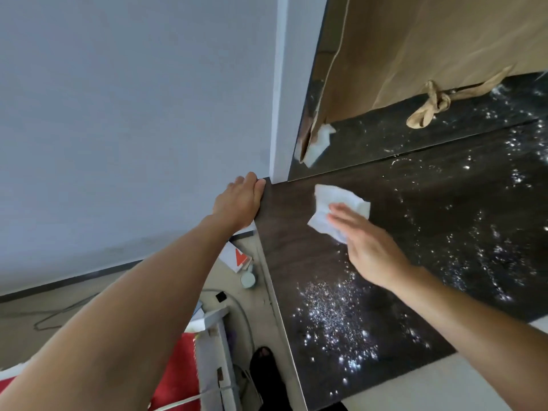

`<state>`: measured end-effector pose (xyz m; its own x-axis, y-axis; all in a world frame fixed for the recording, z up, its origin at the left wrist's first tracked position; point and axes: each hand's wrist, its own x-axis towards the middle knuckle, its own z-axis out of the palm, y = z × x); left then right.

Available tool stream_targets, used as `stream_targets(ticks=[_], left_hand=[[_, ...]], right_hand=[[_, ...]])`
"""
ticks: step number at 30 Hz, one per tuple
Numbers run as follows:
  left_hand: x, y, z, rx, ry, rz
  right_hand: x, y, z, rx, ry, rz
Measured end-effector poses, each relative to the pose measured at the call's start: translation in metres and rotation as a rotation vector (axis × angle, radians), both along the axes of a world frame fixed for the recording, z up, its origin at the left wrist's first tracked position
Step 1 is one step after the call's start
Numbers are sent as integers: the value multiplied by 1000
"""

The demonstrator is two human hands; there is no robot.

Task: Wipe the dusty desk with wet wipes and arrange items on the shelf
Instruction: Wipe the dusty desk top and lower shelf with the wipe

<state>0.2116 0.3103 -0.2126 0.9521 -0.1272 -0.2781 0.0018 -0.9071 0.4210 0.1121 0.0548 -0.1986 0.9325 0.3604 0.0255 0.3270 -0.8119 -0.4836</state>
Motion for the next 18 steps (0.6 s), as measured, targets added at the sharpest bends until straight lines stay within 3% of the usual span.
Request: stream_targets(ticks=[2,6,11,13,16,18], left_hand=[[-8,-10,4,103,-67,24],[-32,-40,5,121,-202,65],[-38,-54,0,167,-168,122],[-37,-54,-1,179,-172,109],[-34,-50,-1,234,-197,56],[-31,-46,2,235,-188,33]], right_hand=[[-15,4,4,-35,40,-58],[-70,-1,11,-8,110,195],[-32,-47,6,-93,22,-258],[-53,-9,6,-68,-7,-170],[-105,37,10,52,104,136],[-98,20,9,138,131,145]])
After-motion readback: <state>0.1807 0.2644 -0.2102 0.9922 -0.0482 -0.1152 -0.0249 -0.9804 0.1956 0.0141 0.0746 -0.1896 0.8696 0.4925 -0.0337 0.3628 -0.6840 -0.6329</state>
